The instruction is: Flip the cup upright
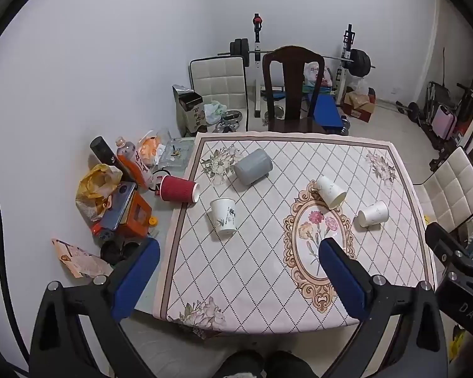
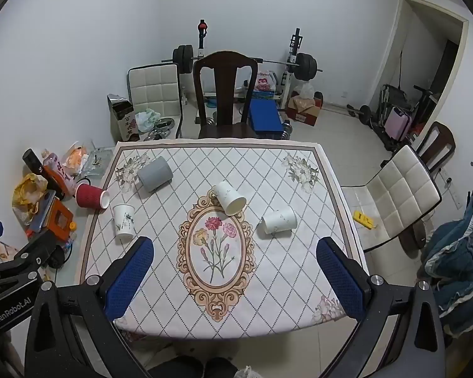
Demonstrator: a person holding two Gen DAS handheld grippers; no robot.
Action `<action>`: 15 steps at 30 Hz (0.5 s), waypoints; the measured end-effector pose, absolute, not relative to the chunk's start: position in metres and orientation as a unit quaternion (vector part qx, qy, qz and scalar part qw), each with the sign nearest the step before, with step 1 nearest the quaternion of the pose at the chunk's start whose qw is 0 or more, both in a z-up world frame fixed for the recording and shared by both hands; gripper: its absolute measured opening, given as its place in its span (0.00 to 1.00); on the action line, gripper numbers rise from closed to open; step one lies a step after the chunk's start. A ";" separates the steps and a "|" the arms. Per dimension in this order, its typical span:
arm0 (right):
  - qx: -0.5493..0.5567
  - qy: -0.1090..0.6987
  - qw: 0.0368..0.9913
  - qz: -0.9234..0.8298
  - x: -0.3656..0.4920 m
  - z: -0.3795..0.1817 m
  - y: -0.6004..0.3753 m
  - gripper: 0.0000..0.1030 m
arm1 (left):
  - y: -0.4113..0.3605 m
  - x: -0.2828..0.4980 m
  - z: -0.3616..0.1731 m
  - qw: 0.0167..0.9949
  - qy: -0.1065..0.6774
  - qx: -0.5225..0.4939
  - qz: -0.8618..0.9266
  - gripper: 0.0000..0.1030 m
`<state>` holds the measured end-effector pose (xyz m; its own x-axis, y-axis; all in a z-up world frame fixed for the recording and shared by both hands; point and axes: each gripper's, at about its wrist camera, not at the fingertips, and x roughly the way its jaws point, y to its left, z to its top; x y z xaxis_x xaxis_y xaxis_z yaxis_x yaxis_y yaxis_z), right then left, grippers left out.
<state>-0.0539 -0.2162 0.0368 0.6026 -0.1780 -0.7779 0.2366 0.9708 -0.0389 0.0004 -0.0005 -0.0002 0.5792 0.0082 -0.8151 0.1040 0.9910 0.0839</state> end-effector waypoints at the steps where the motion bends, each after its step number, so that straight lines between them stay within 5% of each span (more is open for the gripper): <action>1: 0.035 0.431 0.894 -0.116 -0.054 0.037 -0.216 1.00 | -0.001 0.001 0.000 0.886 0.458 0.062 -0.027 1.00; 15: 0.037 0.438 0.891 -0.117 -0.061 0.032 -0.220 1.00 | -0.002 0.001 0.004 0.890 0.452 0.058 -0.030 1.00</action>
<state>-0.0613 -0.2205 0.0320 0.5896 -0.1755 -0.7884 0.2396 0.9702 -0.0368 0.0008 -0.0020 0.0035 0.5897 -0.0013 -0.8076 0.1053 0.9916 0.0753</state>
